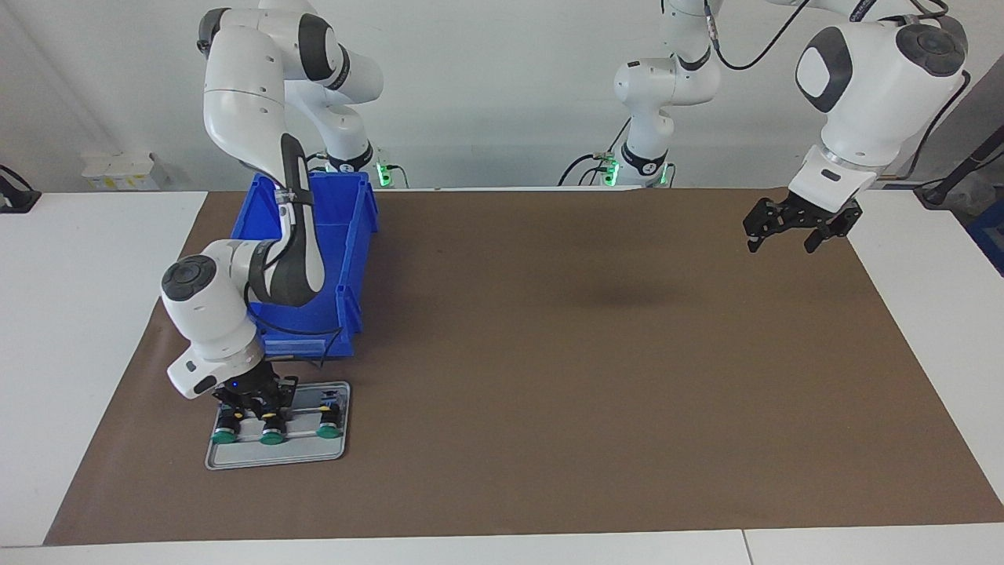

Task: Place and press button with both arms
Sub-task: 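Reach the right gripper to the metal tray and grasp a button module, then carry the button module with the right gripper to mid-table and set it down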

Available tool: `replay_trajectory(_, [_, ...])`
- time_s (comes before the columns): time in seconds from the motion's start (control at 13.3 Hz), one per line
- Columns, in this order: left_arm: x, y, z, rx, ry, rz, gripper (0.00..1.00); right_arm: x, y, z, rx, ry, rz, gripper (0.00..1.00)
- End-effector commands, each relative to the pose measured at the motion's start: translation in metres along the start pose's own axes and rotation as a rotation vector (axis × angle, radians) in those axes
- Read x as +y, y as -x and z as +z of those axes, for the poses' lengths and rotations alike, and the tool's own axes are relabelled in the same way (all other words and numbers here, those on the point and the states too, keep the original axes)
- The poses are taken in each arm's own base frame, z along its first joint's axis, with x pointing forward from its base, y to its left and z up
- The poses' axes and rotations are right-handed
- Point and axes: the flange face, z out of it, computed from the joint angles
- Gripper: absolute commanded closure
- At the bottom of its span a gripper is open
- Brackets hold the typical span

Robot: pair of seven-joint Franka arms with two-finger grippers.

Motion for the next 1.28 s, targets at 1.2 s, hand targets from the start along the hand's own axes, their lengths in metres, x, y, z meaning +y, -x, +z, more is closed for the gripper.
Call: replay_trajectory(1.2, [-0.002, 0.008, 0.000, 0.006, -0.015, -0.008, 0.00, -0.210, -0.007, -0.149, -0.056, -0.064, 1.384, 1.00])
